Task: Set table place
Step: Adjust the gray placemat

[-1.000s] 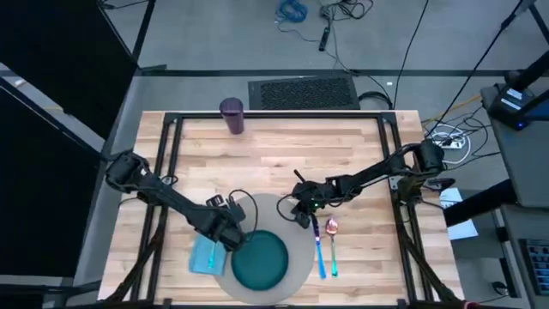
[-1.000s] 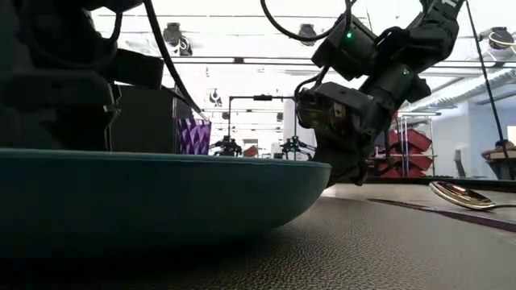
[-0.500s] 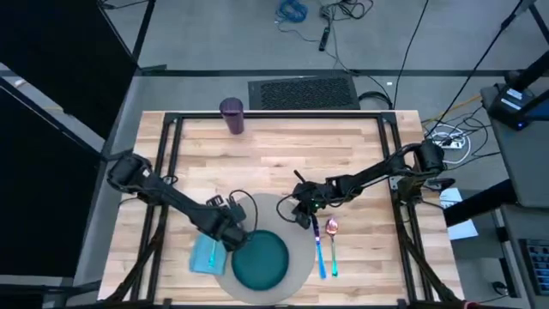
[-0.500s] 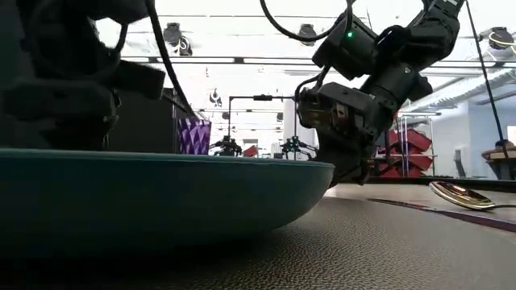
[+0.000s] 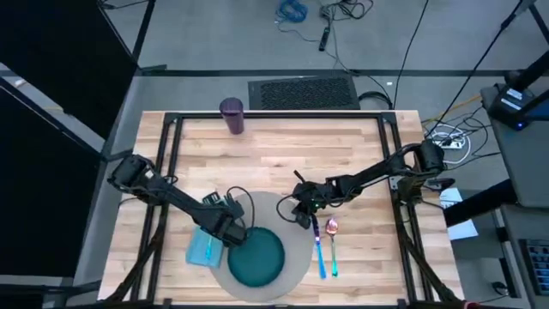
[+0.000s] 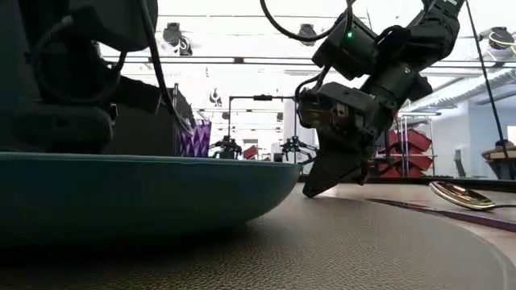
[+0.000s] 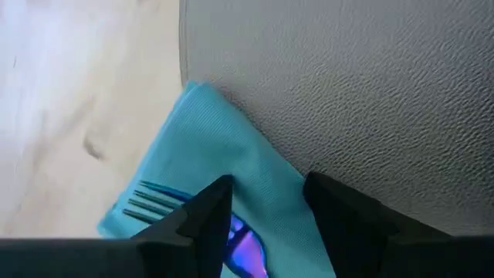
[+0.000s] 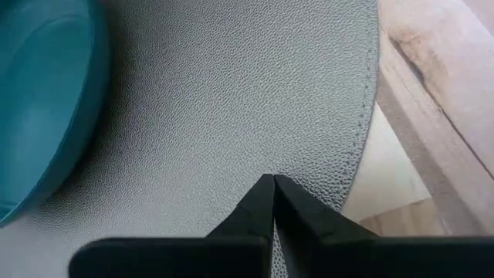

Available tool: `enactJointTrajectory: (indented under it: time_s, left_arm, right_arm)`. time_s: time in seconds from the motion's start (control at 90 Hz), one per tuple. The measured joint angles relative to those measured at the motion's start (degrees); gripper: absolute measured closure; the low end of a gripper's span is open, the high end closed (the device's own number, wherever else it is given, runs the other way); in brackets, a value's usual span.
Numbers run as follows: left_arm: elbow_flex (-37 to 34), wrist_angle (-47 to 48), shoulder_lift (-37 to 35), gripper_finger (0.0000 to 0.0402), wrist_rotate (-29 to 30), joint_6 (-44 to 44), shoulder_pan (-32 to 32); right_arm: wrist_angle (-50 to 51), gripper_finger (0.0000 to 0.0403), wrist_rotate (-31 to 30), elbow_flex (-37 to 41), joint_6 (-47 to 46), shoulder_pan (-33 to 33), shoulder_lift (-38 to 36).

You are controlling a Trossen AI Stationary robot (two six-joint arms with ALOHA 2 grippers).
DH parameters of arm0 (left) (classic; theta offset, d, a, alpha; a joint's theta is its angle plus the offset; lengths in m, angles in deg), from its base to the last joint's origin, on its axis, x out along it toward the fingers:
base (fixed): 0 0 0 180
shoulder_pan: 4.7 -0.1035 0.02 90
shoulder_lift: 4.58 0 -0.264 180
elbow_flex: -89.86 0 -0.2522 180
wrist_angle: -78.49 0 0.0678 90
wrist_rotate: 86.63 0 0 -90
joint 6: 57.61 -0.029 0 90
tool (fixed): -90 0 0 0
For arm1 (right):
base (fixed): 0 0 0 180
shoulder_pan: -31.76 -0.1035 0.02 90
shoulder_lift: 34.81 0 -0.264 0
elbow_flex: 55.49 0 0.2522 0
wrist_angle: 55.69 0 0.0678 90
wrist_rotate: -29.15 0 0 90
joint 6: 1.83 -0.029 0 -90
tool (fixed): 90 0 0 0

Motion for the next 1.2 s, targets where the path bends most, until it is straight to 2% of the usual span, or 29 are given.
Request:
enactJointTrajectory:
  time_s: [0.333,0.444,0.767,1.2]
  left_arm:
    - [-0.03,-0.65,0.0,0.024,-0.63,0.37,0.13]
    - [2.08,-1.08,0.01,0.024,-0.11,-1.25,0.15]
    - [5.11,-1.14,-2.38,0.024,1.94,-3.63,0.15]
    - [5.11,-1.33,-2.4,0.024,3.22,-4.08,0.36]
  right_arm:
    - [0.15,0.0403,0.03,0.02,0.29,0.0,0.02]
    - [0.16,0.0403,0.13,0.17,1.08,-0.02,-0.49]
    - [1.28,0.0403,0.09,0.24,1.69,-0.04,-5.59]
    - [2.11,0.0403,-0.49,0.15,-3.97,-9.39,-4.79]
